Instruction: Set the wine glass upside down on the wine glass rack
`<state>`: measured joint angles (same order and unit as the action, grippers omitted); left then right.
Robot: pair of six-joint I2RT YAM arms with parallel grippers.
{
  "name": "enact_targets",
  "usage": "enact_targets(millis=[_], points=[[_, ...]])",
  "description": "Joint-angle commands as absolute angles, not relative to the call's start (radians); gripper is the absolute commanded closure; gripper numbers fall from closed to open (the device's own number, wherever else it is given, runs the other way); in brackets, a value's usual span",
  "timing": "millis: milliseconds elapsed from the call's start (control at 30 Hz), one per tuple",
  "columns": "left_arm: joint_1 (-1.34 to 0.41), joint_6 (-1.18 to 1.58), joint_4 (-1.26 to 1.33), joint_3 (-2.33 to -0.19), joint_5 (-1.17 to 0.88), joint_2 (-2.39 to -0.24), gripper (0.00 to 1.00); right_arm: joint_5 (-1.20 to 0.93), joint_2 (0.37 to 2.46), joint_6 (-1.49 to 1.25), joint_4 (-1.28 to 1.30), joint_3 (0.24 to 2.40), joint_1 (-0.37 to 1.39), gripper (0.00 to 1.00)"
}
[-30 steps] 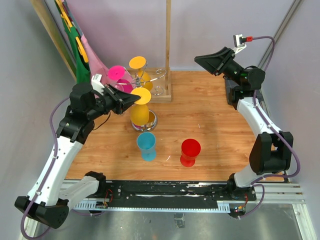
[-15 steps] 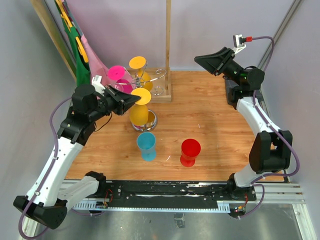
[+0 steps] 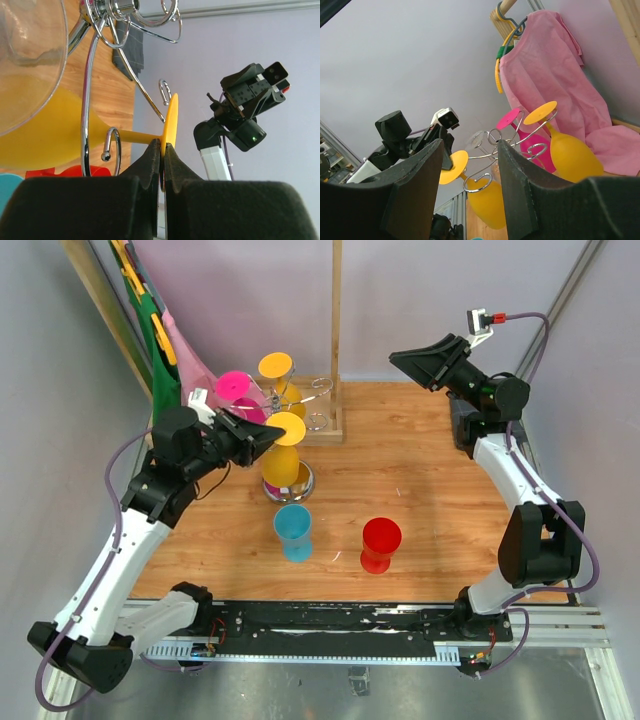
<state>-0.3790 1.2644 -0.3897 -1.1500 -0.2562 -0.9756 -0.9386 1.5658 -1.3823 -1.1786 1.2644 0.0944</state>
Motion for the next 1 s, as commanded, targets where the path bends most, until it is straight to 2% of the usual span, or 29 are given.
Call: enact_targets(millis=[0,967], points=[[-0.393,1.272,-0.331,-1.139,-0.211,-0.976,1.00,-0.940,1.566,-1.388,-1.236,1.260,0.071,0.51],[-0.391,1.299,-0.362,-1.089,-0.102,-0.873,1.00,-0.940,1.594,-1.426,-1.276,1.273,0.069,0.51]])
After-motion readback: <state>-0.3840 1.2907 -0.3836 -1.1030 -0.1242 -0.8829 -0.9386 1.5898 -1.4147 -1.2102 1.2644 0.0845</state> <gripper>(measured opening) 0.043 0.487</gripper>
